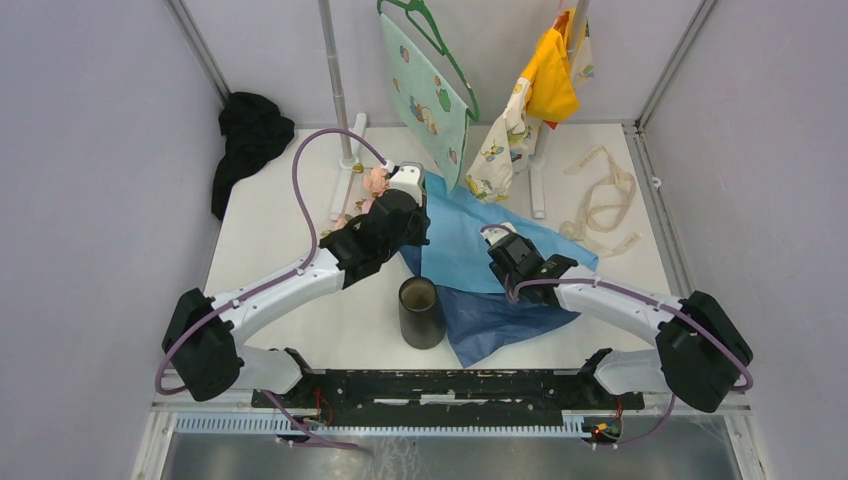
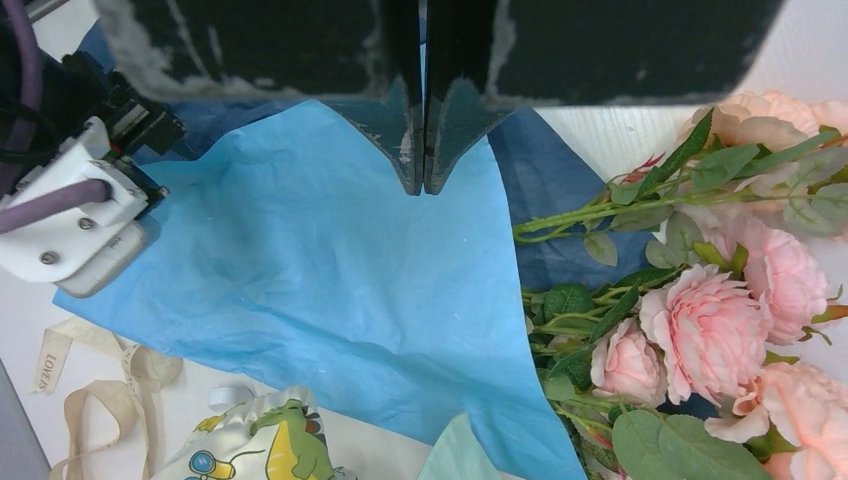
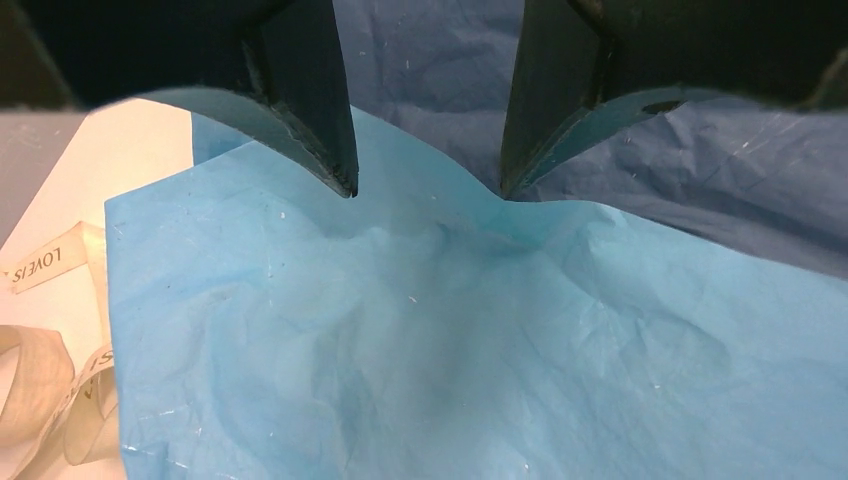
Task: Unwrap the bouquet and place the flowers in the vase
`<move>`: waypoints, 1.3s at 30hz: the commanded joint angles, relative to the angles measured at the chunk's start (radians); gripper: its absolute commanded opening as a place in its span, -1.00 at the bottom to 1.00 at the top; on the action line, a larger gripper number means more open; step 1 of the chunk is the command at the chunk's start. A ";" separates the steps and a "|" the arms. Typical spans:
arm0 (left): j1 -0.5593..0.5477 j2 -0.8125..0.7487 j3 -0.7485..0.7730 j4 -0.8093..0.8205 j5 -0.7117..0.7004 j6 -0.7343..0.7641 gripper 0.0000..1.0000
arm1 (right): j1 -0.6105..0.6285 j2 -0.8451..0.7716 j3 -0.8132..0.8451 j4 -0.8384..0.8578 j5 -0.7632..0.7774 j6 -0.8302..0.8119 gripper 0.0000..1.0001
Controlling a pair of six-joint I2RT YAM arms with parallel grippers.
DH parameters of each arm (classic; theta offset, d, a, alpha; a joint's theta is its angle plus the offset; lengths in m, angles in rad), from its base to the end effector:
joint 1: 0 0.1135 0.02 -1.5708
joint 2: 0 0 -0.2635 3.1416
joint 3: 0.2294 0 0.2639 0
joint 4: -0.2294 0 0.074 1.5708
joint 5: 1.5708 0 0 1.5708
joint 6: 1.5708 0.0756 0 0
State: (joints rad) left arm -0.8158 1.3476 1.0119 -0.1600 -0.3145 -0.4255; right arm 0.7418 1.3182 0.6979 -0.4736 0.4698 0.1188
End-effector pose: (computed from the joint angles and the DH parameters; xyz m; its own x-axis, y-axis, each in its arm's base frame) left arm 0.2585 -0.2406 0.2731 -0.5058 -0.0353 -0.8619 0.3264 0.9170 -0.2291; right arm 0.2171 0.1525 0.1425 -0.7036 -0.5014 -0.5035 -0.3684 0.8633 -0.3450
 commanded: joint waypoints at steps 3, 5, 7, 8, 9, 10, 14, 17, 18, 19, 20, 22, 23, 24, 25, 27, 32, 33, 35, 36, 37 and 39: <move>-0.001 -0.050 0.003 0.024 -0.037 0.047 -0.96 | 0.045 -0.128 0.028 -0.058 0.001 0.056 0.22; 0.000 -0.039 0.008 0.025 -0.026 0.043 -0.97 | 0.059 -0.156 0.011 -0.064 -0.011 0.073 0.23; 0.000 -0.029 0.010 0.029 -0.015 0.039 -0.96 | 0.064 -0.170 -0.012 -0.045 -0.027 0.077 0.24; -0.001 -0.026 0.010 0.032 -0.009 0.038 -0.97 | 0.065 -0.167 -0.022 -0.034 -0.028 0.077 0.24; -0.001 -0.023 0.011 0.033 -0.005 0.036 -0.97 | 0.065 -0.157 -0.027 -0.026 -0.030 0.076 0.24; 0.000 -0.023 0.011 0.033 -0.001 0.036 -0.97 | 0.066 -0.140 -0.026 -0.022 -0.028 0.076 0.24; -0.001 -0.036 0.006 0.030 -0.002 0.036 -0.96 | 0.068 -0.076 -0.016 -0.001 -0.016 0.057 0.24; 0.000 -0.049 -0.001 0.026 -0.014 0.035 -0.97 | 0.070 -0.038 0.002 -0.010 0.001 0.047 0.23; 0.000 -0.051 -0.001 0.023 -0.016 0.037 -0.96 | 0.071 -0.033 0.003 -0.013 0.005 0.044 0.23; 0.000 -0.053 -0.002 0.022 -0.019 0.037 -0.96 | 0.071 -0.030 0.004 -0.013 0.005 0.040 0.23; 0.000 -0.054 -0.005 0.023 -0.020 0.037 -0.96 | 0.072 -0.028 0.003 -0.012 0.007 0.039 0.24; 0.000 -0.053 -0.008 0.028 -0.021 0.034 -0.96 | 0.072 -0.021 0.002 0.000 0.017 0.038 0.24; 0.000 -0.050 -0.009 0.031 -0.021 0.033 -0.96 | 0.071 -0.016 0.002 0.008 0.034 0.039 0.23; 0.000 -0.046 -0.008 0.032 -0.020 0.031 -0.96 | 0.071 -0.007 0.002 0.022 0.051 0.039 0.22; 0.000 -0.041 -0.006 0.033 -0.018 0.029 -0.96 | 0.071 0.008 0.002 0.038 0.072 0.036 0.22; -0.001 -0.038 -0.003 0.033 -0.015 0.029 -0.96 | 0.071 0.049 0.021 0.057 0.115 0.026 0.18; 0.000 -0.050 -0.005 0.022 -0.037 0.031 -0.96 | 0.070 0.143 0.069 0.094 0.194 0.012 -0.85; -0.001 -0.055 -0.008 0.021 -0.042 0.033 -0.97 | 0.071 0.155 0.081 0.093 0.199 0.007 -0.95; -0.001 -0.061 -0.012 0.018 -0.052 0.036 -0.96 | 0.071 0.161 0.116 0.080 0.223 -0.001 -1.00; 0.000 -0.063 -0.012 0.015 -0.057 0.038 -0.96 | 0.071 0.156 0.137 0.076 0.238 -0.007 -1.00; 0.000 -0.063 -0.012 0.013 -0.062 0.039 -0.96 | 0.071 0.145 0.158 0.067 0.257 -0.012 -1.00; -0.001 -0.065 -0.010 0.011 -0.066 0.041 -0.96 | 0.068 0.122 0.214 0.051 0.294 -0.026 -1.00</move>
State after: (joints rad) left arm -0.8154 1.3193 0.9997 -0.1680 -0.3408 -0.4210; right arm 0.8097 1.4860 0.7902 -0.4400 0.6468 0.1200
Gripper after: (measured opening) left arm 0.025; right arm 0.006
